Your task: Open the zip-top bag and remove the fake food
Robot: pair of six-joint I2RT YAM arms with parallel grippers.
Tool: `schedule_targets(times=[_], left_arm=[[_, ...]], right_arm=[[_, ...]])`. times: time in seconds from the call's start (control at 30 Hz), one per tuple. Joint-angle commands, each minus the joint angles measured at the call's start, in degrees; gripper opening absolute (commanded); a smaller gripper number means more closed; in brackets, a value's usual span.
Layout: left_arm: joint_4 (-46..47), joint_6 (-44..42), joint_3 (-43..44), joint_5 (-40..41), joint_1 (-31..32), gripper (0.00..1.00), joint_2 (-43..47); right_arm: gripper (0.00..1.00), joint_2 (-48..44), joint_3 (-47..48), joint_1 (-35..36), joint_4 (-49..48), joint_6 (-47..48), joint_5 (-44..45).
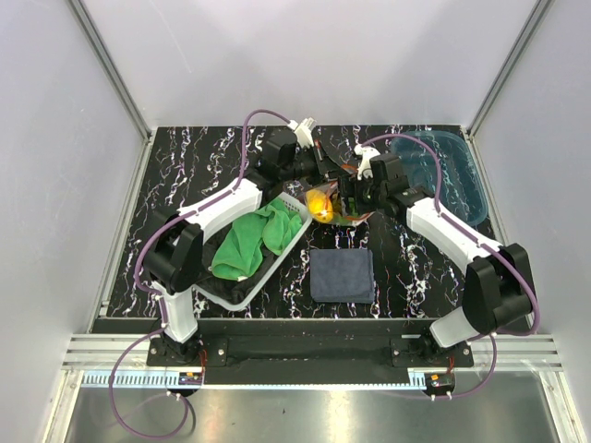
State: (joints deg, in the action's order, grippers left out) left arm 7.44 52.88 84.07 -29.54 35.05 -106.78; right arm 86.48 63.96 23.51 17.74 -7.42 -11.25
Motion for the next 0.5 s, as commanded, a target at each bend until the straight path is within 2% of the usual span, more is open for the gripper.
schedule_targets(times=[0.0,0.13,0.27,0.47], left_arm=[[8.7,2.5,0.6,-2.8,1.8,0.0,2.3],[8.8,2.7,0.4,-2.7,2.0,0.0,2.6],[9.0,2.8,-0.4,-2.6,2.0,0.0,3.2],[9.1,2.8,-0.8,-3.3,2.0,0.0,3.5]], right_arm=[[0.85,1.3,-2.0,1.0,-4.0,-1.3,6.6],[0.8,1.7,-2.8,1.0,-4.7,-1.7,10.2],[0.75,1.5,-3.6,1.0,-8.1,-2.0,9.9],[0.47,1.5,-3.2,1.0,-9.4,-1.2,6.0]])
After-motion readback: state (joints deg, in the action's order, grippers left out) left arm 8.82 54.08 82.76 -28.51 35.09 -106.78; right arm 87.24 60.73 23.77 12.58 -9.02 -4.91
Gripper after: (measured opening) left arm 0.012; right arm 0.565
